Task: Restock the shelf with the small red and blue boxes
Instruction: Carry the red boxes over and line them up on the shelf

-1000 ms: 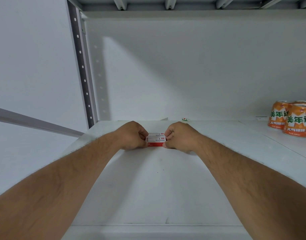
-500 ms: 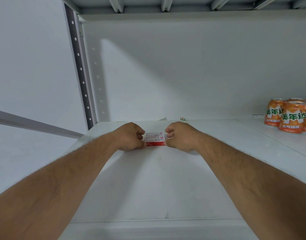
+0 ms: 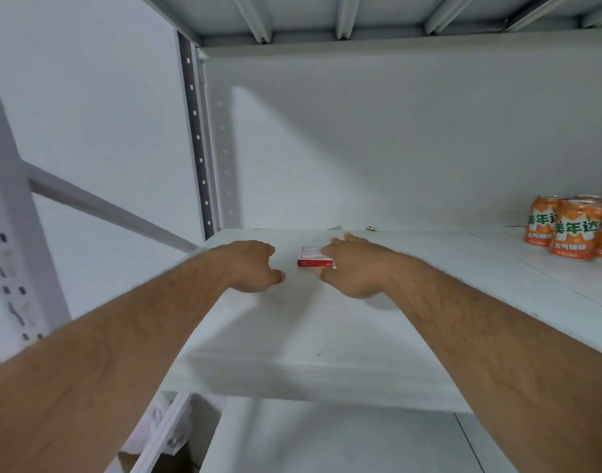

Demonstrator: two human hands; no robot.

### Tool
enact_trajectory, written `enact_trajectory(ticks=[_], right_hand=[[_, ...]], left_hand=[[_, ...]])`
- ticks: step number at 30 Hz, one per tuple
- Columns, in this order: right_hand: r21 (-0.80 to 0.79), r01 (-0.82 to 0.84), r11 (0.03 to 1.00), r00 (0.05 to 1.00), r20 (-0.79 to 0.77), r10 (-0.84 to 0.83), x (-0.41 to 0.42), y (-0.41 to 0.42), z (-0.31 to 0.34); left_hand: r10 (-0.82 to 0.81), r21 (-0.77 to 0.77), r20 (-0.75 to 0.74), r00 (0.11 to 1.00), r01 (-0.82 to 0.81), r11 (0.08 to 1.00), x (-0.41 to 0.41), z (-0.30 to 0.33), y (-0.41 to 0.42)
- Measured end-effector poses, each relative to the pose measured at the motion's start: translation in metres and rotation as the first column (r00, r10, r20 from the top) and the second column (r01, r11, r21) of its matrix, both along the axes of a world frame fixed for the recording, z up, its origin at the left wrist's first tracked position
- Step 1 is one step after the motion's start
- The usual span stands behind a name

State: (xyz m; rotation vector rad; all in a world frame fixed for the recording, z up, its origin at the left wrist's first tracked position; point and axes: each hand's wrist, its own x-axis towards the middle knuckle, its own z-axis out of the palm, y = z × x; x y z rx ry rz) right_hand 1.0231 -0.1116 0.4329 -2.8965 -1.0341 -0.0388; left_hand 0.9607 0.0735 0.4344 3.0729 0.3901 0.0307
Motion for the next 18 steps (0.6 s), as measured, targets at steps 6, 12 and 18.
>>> enact_trajectory(ticks=[6,12,18], right_hand=[[-0.008,-0.192,0.981,0.98,0.056,0.192,-0.057,-0.01,0.003],[-0.004,-0.438,0.899,0.898,0.056,0.437,-0.135,-0.039,-0.005],[0.033,-0.617,0.786,0.787,0.043,0.615,-0.216,-0.067,-0.019]], left_hand=[[0.195,0.059,0.103,0.975,-0.202,0.978,-0.09,-0.005,-0.035],[0.441,0.067,0.095,0.893,-0.447,0.892,-0.203,-0.02,-0.093],[0.616,0.102,0.097,0.782,-0.623,0.776,-0.307,-0.035,-0.152]])
